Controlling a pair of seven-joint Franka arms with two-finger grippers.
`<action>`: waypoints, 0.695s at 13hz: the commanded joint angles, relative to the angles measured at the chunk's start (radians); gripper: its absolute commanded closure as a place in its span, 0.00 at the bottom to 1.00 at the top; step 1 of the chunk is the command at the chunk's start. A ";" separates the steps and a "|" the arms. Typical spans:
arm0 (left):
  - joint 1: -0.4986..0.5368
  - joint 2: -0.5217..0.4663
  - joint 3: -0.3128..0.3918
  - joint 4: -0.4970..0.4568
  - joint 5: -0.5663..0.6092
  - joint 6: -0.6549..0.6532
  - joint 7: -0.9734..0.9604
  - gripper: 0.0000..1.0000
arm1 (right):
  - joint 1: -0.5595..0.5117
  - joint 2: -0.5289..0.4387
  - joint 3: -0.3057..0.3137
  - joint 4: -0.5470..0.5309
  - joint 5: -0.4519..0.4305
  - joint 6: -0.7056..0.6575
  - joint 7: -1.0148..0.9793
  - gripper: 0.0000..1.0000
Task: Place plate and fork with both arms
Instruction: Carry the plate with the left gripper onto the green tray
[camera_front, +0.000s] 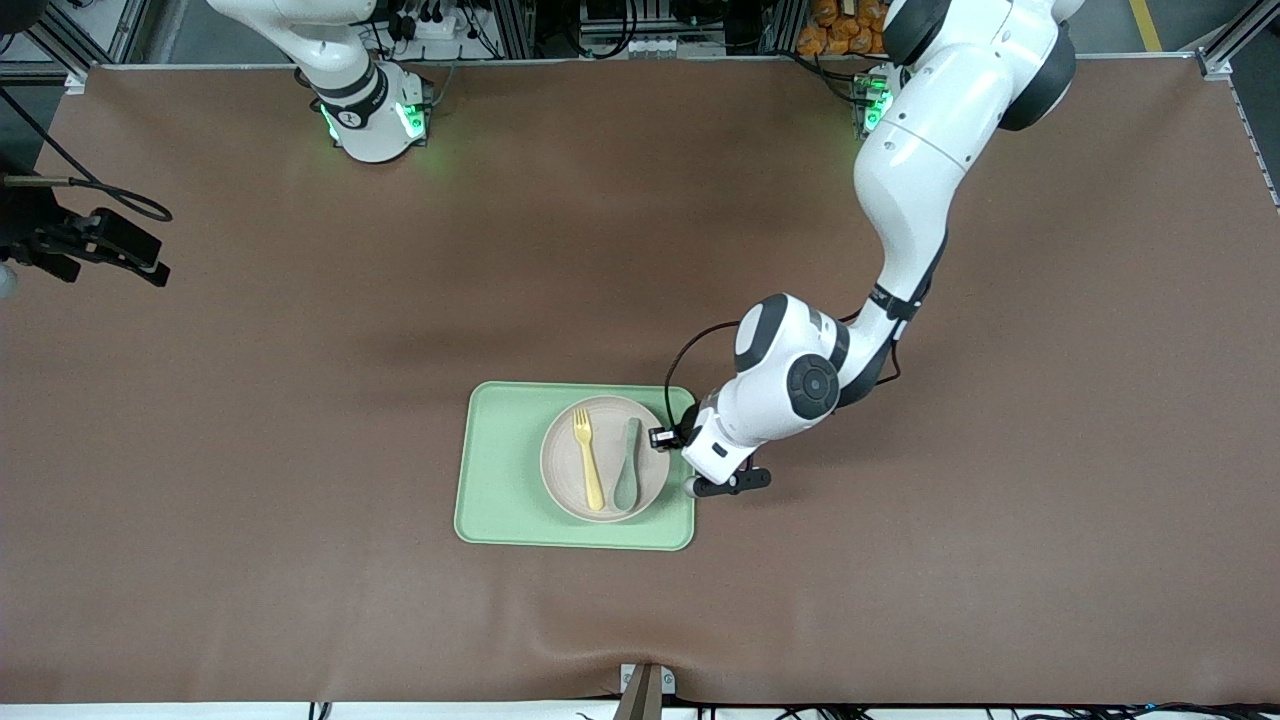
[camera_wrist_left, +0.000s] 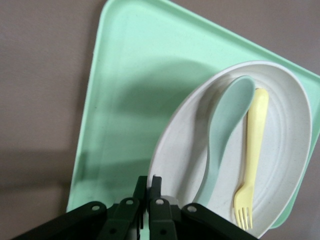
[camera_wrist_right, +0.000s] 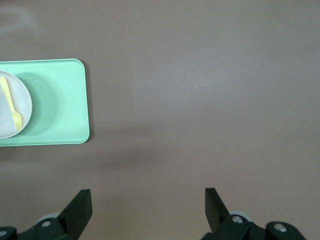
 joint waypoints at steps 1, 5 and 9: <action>-0.027 0.038 0.015 0.048 -0.017 0.029 0.004 1.00 | -0.012 0.004 0.006 0.014 0.009 -0.013 -0.013 0.00; -0.027 0.064 0.015 0.048 -0.017 0.050 0.009 1.00 | -0.012 0.004 0.006 0.014 0.009 -0.013 -0.013 0.00; -0.025 0.070 0.014 0.048 -0.020 0.063 0.007 1.00 | -0.012 0.004 0.006 0.014 0.009 -0.013 -0.013 0.00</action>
